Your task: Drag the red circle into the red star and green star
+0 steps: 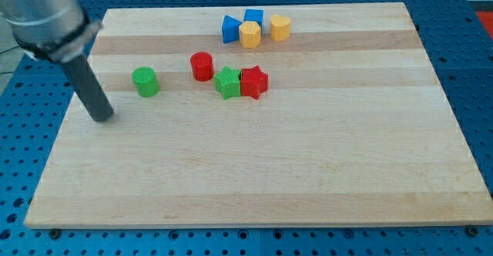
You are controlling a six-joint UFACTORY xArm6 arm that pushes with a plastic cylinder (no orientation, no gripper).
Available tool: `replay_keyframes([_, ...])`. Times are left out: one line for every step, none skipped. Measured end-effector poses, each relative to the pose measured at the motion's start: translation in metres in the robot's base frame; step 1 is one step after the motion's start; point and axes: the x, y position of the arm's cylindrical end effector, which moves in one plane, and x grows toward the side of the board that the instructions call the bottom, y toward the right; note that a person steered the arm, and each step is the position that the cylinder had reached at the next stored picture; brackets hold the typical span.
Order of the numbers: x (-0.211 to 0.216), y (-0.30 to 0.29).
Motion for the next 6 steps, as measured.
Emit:
replay_keyframes([-0.041, 0.038])
replay_keyframes([-0.019, 0.135])
replay_keyframes([-0.010, 0.083])
replay_keyframes([-0.041, 0.044])
replay_keyframes([-0.089, 0.111])
replay_keyframes([-0.117, 0.180])
